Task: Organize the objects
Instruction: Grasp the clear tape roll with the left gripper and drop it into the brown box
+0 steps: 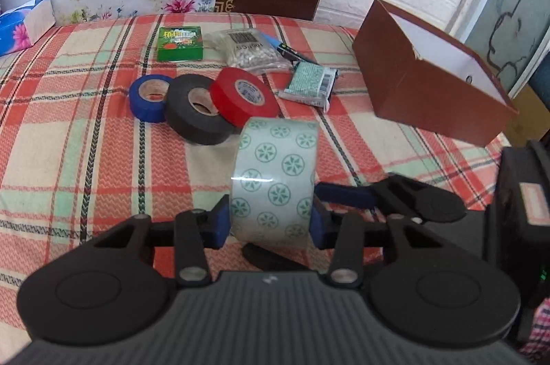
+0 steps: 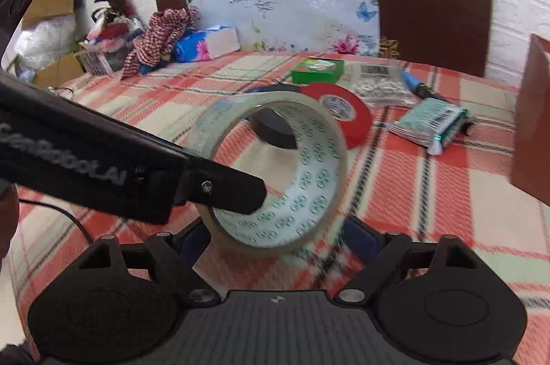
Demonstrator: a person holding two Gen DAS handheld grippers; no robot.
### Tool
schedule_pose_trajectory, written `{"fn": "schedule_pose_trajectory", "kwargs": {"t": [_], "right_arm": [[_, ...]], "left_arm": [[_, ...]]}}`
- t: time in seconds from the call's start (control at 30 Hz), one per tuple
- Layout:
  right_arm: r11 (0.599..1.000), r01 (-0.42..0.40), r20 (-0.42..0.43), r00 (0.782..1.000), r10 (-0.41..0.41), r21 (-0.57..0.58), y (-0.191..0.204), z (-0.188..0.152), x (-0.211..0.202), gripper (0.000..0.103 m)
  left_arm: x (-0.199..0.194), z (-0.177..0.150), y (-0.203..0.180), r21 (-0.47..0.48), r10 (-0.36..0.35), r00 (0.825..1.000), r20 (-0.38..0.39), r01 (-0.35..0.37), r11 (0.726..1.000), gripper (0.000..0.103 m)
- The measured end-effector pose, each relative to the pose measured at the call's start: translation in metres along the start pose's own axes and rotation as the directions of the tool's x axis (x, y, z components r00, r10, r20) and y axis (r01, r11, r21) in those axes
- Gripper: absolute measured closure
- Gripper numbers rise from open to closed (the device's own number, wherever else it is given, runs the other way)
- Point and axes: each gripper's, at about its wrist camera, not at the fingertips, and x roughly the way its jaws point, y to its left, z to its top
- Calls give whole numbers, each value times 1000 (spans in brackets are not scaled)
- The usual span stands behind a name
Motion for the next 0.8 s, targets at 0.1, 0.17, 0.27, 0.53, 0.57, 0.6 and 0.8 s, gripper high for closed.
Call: {"fn": "schedule_pose_trajectory", "kwargs": {"t": [0.1, 0.17, 0.27, 0.53, 0.57, 0.6, 0.8], "right_arm": [[1000, 6, 56, 998, -7, 8, 2, 5, -3, 57], [997, 72, 111, 991, -69, -17, 4, 7, -14, 79], [993, 118, 194, 973, -121, 25, -14, 14, -39, 78], [916, 377, 312, 862, -400, 135, -101, 48, -93, 69], [906, 386, 301, 855, -422, 172, -120, 53, -98, 69], [896, 395, 285, 851, -440, 203, -138, 56, -100, 69], [820, 431, 118, 856, -503, 376, -212, 39, -101, 67]], "left_arm": [[-12, 11, -12, 70, 46, 998, 50, -50, 996, 56], [-23, 26, -19, 85, 8, 996, 87, -15, 996, 56], [-29, 54, -42, 118, -65, 989, 134, 49, 992, 56], [10, 134, -166, 381, -265, 943, 203, 173, 908, 56], [22, 144, -178, 385, -283, 939, 195, 192, 903, 55], [35, 152, -188, 382, -287, 940, 185, 200, 902, 54], [110, 167, -212, 323, -217, 970, 109, 172, 931, 46]]}}
